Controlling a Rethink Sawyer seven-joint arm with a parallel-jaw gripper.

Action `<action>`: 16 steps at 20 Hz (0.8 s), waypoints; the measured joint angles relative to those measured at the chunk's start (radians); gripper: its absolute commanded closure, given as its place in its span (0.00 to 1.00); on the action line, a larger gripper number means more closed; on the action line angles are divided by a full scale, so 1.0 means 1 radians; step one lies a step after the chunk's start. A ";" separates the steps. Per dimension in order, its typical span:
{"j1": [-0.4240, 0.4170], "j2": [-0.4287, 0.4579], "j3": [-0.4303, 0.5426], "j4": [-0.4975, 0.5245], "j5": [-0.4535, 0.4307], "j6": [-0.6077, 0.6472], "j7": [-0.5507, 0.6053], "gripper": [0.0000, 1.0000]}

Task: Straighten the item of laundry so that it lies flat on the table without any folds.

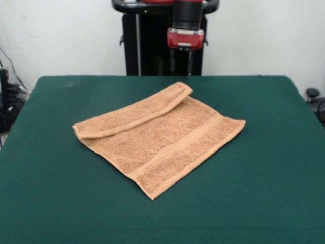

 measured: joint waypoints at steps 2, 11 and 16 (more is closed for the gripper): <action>0.004 -0.016 0.000 0.000 -0.033 0.039 0.000 0.00; 0.028 -0.078 -0.002 -0.003 -0.113 0.183 0.000 0.00; 0.043 -0.082 -0.012 -0.005 -0.121 0.184 0.000 0.00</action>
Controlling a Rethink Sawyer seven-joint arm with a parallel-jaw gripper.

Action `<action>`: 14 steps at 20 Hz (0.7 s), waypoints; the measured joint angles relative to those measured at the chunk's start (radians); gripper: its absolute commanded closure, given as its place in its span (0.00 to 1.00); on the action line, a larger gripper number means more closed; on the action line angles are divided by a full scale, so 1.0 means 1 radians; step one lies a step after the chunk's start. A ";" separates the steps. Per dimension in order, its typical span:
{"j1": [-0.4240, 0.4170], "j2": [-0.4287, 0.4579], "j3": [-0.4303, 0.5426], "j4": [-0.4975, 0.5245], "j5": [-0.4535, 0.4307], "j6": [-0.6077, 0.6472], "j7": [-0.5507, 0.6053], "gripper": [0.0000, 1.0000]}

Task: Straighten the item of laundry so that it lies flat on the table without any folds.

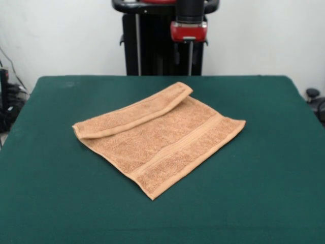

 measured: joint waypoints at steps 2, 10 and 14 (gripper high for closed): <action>0.002 -0.007 -0.001 -0.001 -0.002 0.003 0.000 0.00; 0.003 -0.033 -0.001 -0.003 -0.011 0.079 0.000 0.00; 0.003 -0.041 -0.001 -0.008 -0.011 0.128 0.000 0.00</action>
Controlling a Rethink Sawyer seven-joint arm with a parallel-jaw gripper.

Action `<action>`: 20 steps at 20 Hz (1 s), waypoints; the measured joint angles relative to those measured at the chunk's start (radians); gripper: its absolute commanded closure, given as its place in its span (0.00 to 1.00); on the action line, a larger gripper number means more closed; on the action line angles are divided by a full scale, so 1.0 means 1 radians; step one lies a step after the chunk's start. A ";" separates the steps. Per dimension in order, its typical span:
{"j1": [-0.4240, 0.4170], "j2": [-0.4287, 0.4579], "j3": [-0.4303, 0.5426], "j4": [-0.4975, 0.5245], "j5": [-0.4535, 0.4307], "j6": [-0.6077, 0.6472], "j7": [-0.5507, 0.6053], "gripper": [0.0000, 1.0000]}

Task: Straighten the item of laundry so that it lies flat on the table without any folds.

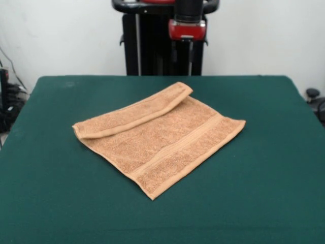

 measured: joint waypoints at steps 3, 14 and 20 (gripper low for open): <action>0.007 0.005 0.000 -0.009 0.000 0.014 0.000 0.00; 0.039 0.010 0.000 -0.034 0.001 0.041 0.000 0.00; 0.027 0.010 0.005 -0.065 0.000 0.095 0.000 0.00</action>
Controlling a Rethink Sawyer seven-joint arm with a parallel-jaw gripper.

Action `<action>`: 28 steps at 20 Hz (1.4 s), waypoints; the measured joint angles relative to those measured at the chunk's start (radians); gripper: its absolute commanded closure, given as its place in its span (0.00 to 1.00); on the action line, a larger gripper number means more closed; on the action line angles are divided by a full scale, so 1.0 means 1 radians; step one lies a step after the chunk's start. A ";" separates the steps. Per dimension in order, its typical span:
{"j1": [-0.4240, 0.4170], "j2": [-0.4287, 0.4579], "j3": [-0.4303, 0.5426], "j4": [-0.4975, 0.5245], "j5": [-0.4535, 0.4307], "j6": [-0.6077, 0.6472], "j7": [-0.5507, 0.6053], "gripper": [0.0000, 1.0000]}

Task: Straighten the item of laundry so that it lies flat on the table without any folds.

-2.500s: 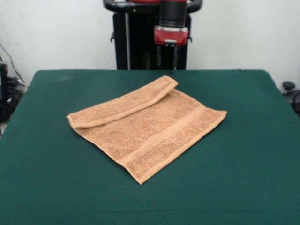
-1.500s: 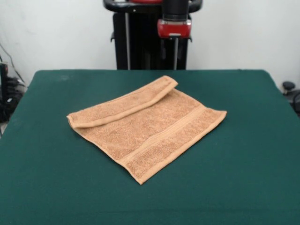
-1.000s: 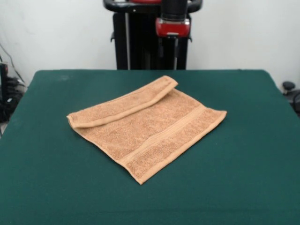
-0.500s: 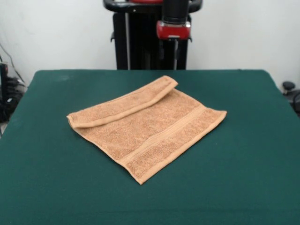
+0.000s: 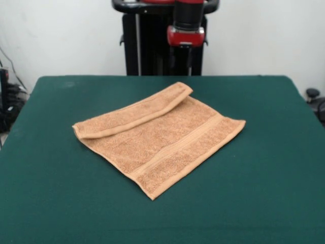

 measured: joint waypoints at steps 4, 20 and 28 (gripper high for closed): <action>-0.020 0.000 0.003 -0.023 0.000 0.015 0.000 0.00; -0.074 0.033 0.009 -0.088 -0.003 0.017 0.000 0.00; -0.070 0.029 0.009 -0.088 -0.003 0.025 0.000 0.00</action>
